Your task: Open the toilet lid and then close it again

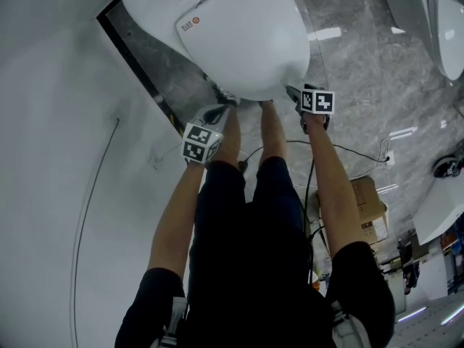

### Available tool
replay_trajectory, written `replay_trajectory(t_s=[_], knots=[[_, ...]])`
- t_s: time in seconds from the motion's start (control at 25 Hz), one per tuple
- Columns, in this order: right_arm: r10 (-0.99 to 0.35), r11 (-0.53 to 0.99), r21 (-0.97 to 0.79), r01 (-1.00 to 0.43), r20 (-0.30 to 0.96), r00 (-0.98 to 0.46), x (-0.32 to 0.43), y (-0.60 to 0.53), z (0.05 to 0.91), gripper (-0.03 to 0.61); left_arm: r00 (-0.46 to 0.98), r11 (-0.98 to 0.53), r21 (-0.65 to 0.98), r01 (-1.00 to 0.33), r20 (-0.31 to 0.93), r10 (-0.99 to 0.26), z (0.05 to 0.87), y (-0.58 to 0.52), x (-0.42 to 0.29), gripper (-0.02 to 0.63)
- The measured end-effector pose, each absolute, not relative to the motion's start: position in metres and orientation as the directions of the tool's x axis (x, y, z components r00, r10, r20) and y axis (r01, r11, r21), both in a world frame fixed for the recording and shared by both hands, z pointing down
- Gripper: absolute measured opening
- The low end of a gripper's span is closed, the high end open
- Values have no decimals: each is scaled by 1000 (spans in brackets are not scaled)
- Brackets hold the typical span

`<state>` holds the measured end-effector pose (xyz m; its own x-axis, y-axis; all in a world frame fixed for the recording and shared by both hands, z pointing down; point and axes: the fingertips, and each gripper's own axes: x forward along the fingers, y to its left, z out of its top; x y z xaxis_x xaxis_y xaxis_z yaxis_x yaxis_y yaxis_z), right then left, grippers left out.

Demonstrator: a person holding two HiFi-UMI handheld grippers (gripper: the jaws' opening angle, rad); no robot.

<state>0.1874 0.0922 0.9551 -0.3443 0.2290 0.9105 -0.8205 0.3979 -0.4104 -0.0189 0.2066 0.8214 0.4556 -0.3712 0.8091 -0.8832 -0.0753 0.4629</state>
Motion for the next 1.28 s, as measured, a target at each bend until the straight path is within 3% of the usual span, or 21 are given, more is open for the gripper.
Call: replay_trajectory(t_s=[0.2, 0.4, 0.56, 0.76, 0.88, 1.0, 1.08, 1.28], knots=[[241, 481, -403, -779, 915, -325, 179, 96, 924, 302, 382, 41, 442, -896, 815, -435, 801, 200, -44, 11], [251, 525, -427, -736, 904, -345, 173, 100, 883, 302, 346, 42, 408, -912, 820, -457, 768, 200, -56, 11], [247, 585, -468, -662, 881, -404, 158, 98, 833, 239, 329, 43, 396, -917, 814, -478, 733, 201, -57, 11], [203, 679, -478, -557, 852, -483, 140, 84, 774, 232, 294, 72, 385, -920, 799, -525, 694, 195, -60, 11], [165, 726, -485, -487, 811, -561, 127, 76, 735, 141, 285, 65, 379, -923, 787, -547, 672, 190, -57, 11], [136, 746, -497, -444, 766, -629, 119, 71, 698, 92, 274, 48, 365, -930, 773, -573, 650, 184, -57, 11], [110, 773, -476, -420, 752, -650, 117, 70, 677, 16, 257, 51, 356, -933, 762, -595, 635, 183, -58, 11], [86, 855, -394, -336, 748, -658, 113, 74, 631, 3, 216, 65, 339, -939, 722, -657, 597, 180, -60, 11]])
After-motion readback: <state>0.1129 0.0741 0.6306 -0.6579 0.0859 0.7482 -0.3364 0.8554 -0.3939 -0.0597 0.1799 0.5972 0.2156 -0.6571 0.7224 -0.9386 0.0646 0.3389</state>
